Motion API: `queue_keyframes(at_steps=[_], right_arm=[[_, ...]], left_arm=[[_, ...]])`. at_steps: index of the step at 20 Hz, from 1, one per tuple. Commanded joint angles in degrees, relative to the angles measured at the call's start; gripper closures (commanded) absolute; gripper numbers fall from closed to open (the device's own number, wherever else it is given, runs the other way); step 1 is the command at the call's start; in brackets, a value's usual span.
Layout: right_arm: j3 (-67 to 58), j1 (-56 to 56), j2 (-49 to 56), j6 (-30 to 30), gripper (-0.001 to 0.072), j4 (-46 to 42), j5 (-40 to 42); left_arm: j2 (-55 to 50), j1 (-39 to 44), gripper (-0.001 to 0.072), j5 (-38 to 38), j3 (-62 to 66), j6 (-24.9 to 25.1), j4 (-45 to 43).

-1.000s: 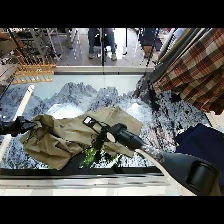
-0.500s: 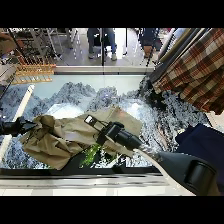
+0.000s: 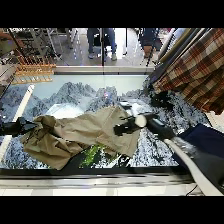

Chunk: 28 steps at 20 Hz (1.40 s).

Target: Fold the clothes and pants, and hang the long-sleeved shirts on hangers.

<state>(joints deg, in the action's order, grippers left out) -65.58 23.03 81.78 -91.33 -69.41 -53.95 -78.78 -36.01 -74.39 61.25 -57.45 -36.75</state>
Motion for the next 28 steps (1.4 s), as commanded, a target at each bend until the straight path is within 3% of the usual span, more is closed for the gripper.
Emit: queue_keyframes(at_steps=[1, 5, 8, 11, 13, 14, 15, 16, 19, 23, 25, 28], right_arm=[[11.8, -9.8, -8.6, -2.3, 0.0226, 10.3, -3.5], [25.0, -15.9, -14.1, -1.6, 0.0204, 15.4, -5.5], [29.2, -16.9, -12.5, 5.4, 0.0204, 22.3, -5.1], [29.6, -16.9, -7.9, 8.7, 0.0204, 24.5, -4.9], [29.6, -16.9, -4.3, 15.2, 0.0225, 31.6, -2.2], [29.6, -16.9, -3.1, 19.1, 0.0355, 36.2, 0.1], [29.6, -16.9, -2.4, 23.6, 0.0586, 42.2, 1.9], [28.9, -16.9, -2.6, 27.6, 0.0694, 46.6, 2.8], [20.5, -19.5, -7.8, 30.5, 0.0697, 48.3, 0.9], [6.9, -32.4, -18.8, 26.7, 0.0697, 47.7, 4.9], [5.9, -39.2, -21.6, 16.2, 0.0696, 41.5, 11.0], [7.6, -44.1, -19.8, -1.8, 0.0692, 17.8, 6.3]], left_arm=[[0.0, -0.1, 0.0689, -0.4, 0.0, 0.1, 0.0], [0.0, -0.1, 0.0689, -0.5, 0.0, 0.1, 0.0], [0.0, -0.1, 0.0689, -0.5, 0.0, 0.0, 0.0], [0.1, -0.1, 0.0689, -0.5, 0.0, 0.0, 0.0], [0.1, -0.1, 0.0688, -0.5, 0.0, 0.0, 0.0], [0.1, -0.1, 0.0688, -0.5, 0.0, 0.0, 0.0], [0.1, -0.1, 0.0688, -0.5, 0.0, 0.0, 0.1], [0.1, -0.1, 0.0688, -0.5, 0.0, 0.0, 0.7], [0.1, -1.4, 0.0689, -2.3, 3.2, 0.0, 1.7], [0.1, -4.7, 0.0689, -4.6, 15.0, -3.0, 1.7], [0.1, -5.6, 0.0689, -4.5, 18.9, -3.2, 1.7], [-0.5, -5.4, 0.0689, -5.3, 19.2, -3.2, -0.1]])
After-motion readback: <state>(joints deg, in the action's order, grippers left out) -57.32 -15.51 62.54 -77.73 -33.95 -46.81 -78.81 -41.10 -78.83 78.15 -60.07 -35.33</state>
